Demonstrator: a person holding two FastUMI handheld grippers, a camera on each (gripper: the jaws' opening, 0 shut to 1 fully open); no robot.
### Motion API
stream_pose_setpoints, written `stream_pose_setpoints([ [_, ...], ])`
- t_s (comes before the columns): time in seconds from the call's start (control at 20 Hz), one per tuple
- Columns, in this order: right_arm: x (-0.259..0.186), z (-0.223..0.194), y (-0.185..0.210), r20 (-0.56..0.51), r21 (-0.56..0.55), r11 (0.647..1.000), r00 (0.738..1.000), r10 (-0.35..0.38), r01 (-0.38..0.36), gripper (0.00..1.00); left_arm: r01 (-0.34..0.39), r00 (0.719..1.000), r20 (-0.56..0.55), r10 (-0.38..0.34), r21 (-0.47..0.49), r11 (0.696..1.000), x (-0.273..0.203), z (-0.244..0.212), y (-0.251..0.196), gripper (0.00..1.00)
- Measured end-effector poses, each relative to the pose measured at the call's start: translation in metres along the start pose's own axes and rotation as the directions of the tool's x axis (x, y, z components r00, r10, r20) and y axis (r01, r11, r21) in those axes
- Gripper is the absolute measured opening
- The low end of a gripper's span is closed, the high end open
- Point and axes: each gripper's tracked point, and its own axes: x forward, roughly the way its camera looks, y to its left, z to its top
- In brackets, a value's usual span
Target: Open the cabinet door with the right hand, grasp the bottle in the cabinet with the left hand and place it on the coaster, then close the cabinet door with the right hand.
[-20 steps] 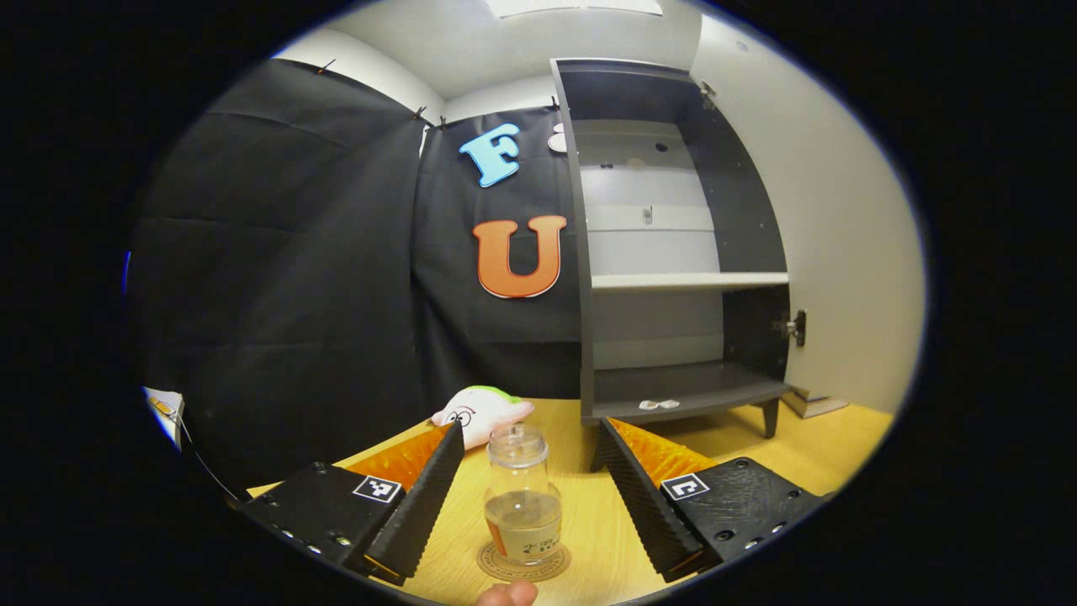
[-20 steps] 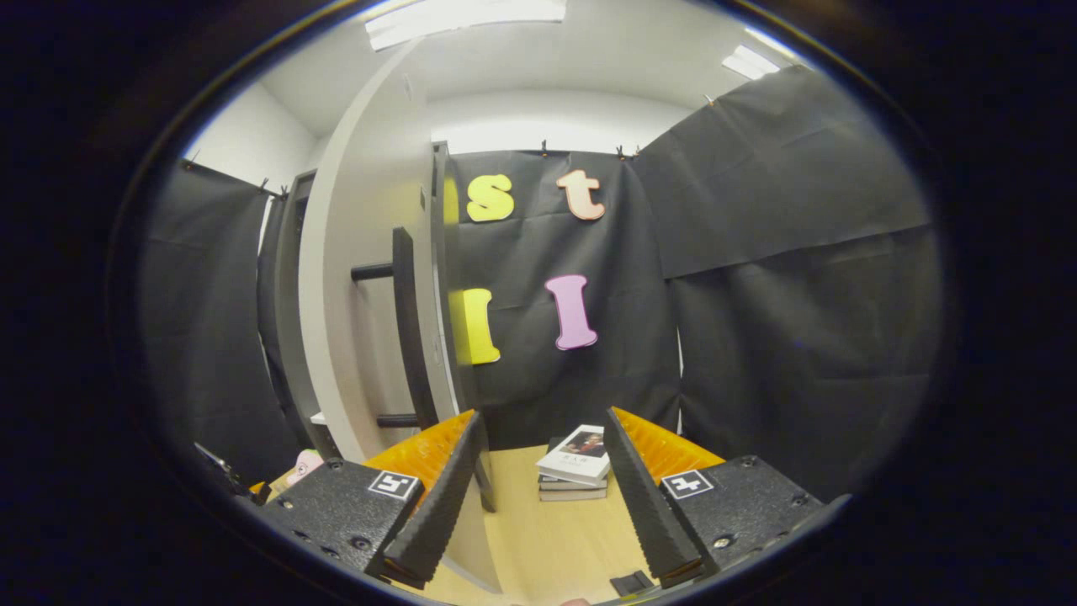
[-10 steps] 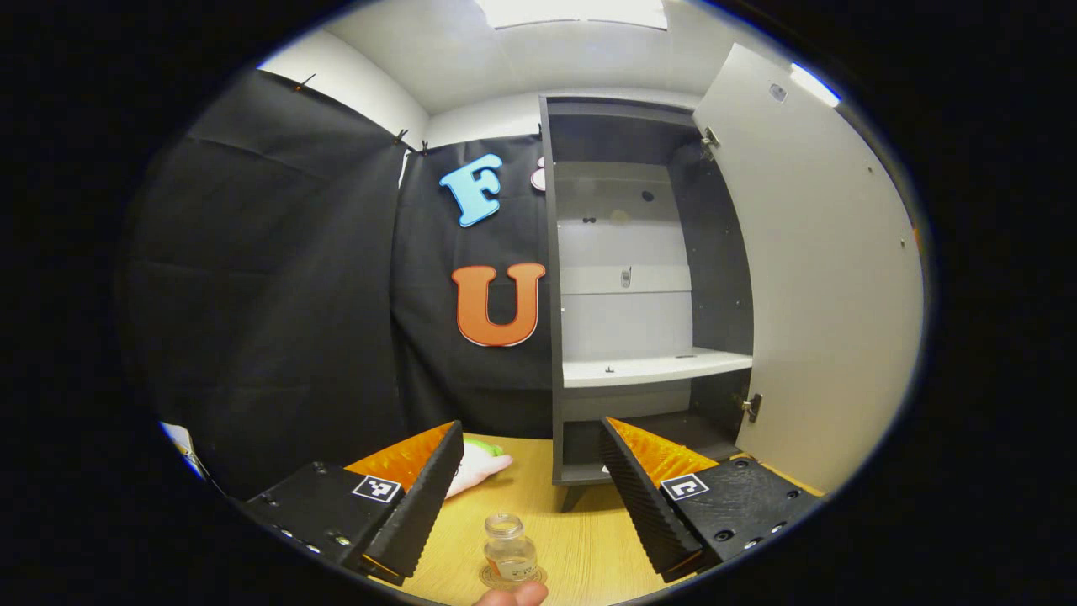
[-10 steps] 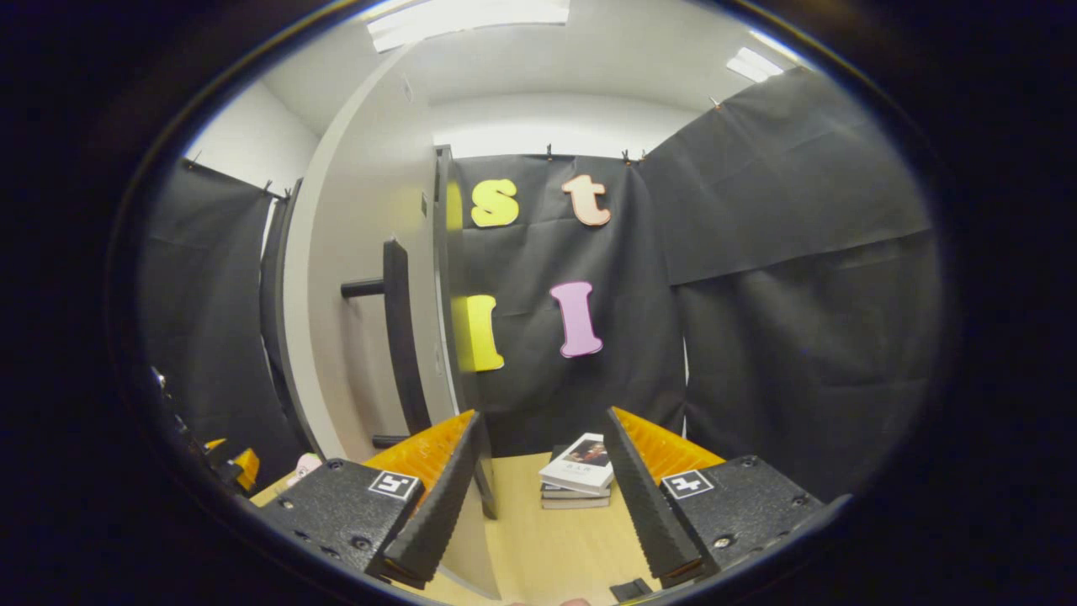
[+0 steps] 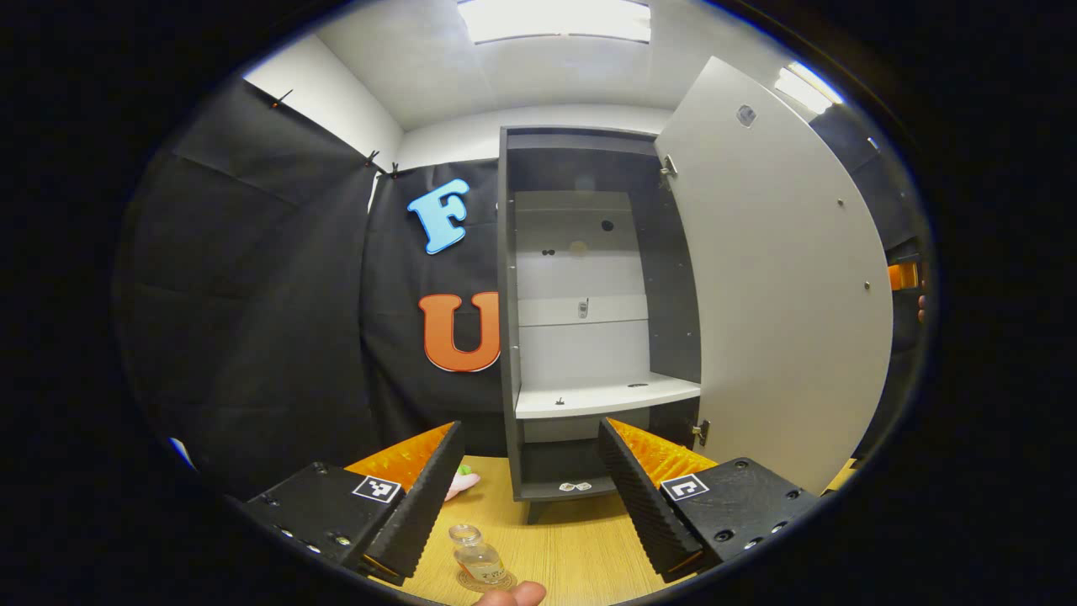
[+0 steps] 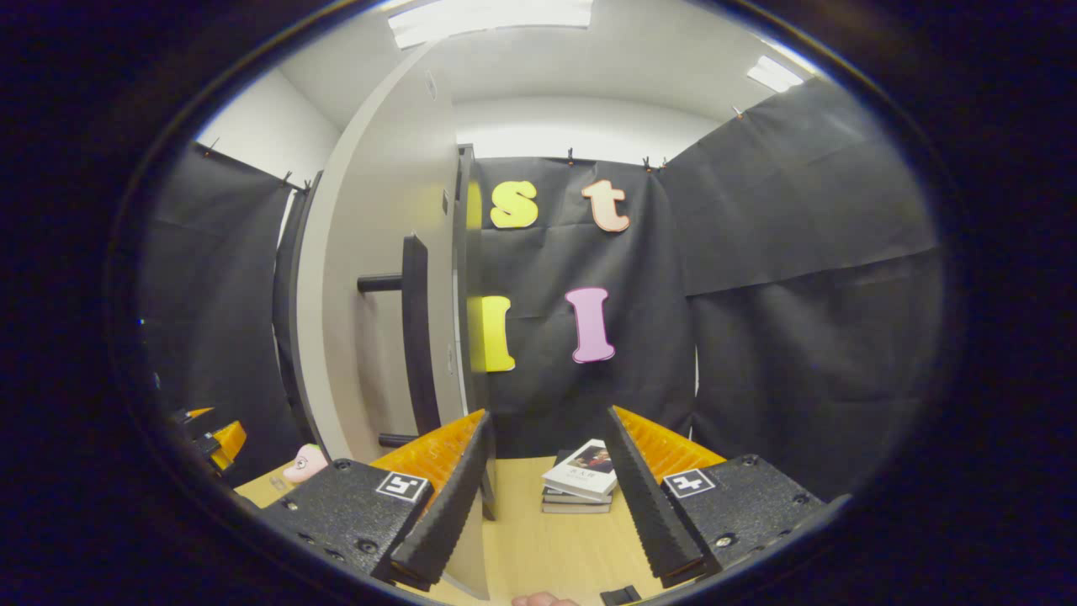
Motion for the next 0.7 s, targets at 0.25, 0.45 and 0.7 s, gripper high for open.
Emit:
stream_pose_setpoints([
  [0.25,0.0,-0.001,0.005,-0.013,0.028,0.999,1.0,0.027,-0.026,0.87,0.056,0.998,0.032,-0.056,0.003,0.998,-0.004,0.005,-0.022,0.96],
  [0.45,-0.004,-0.004,0.031,-0.018,0.022,0.996,0.996,0.092,-0.091,0.86,0.057,0.998,0.013,-0.057,-0.019,0.998,-0.01,0.001,-0.026,0.96],
  [0.7,-0.004,-0.013,0.095,-0.049,0.097,0.954,0.956,0.291,-0.285,0.86,0.038,0.999,0.011,-0.038,-0.029,0.999,-0.016,-0.001,-0.013,0.96],
])
